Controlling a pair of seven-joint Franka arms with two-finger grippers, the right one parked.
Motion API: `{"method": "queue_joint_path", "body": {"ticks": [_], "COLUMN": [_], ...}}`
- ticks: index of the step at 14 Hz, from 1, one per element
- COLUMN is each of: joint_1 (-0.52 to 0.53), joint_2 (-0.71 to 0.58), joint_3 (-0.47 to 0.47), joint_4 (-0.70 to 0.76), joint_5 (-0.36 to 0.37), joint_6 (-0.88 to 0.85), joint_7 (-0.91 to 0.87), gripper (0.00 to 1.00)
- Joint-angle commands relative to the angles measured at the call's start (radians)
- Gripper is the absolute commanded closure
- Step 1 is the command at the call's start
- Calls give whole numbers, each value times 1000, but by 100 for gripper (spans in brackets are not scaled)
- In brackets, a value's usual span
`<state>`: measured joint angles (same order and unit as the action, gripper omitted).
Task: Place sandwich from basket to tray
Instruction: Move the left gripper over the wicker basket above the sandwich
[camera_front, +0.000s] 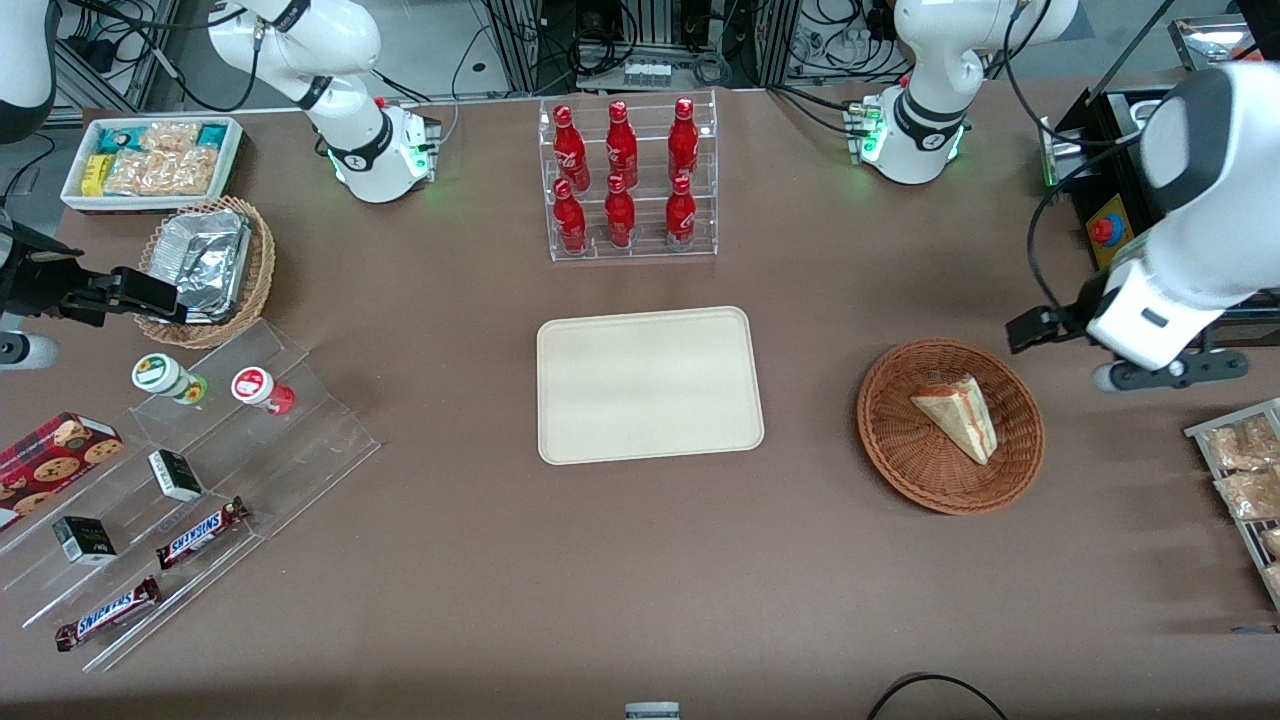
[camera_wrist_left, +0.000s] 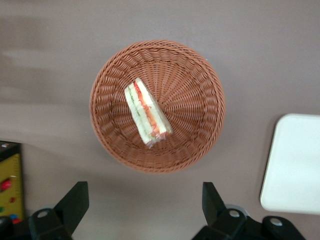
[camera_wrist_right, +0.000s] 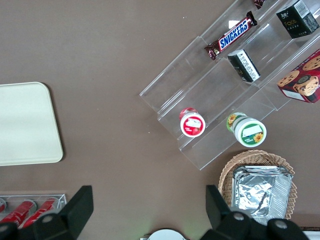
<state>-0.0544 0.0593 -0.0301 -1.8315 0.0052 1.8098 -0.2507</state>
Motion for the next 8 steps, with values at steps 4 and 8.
{"method": "queue_joint_path", "body": {"ticks": [4, 8], "joint_1": [-22, -15], "joint_2": [-30, 19], "joint_3": [-2, 1], "joint_4": [-285, -382], "joint_5": [15, 13], "joint_6": [308, 494], "joint_7": [-223, -306], "gripper": [0, 0]}}
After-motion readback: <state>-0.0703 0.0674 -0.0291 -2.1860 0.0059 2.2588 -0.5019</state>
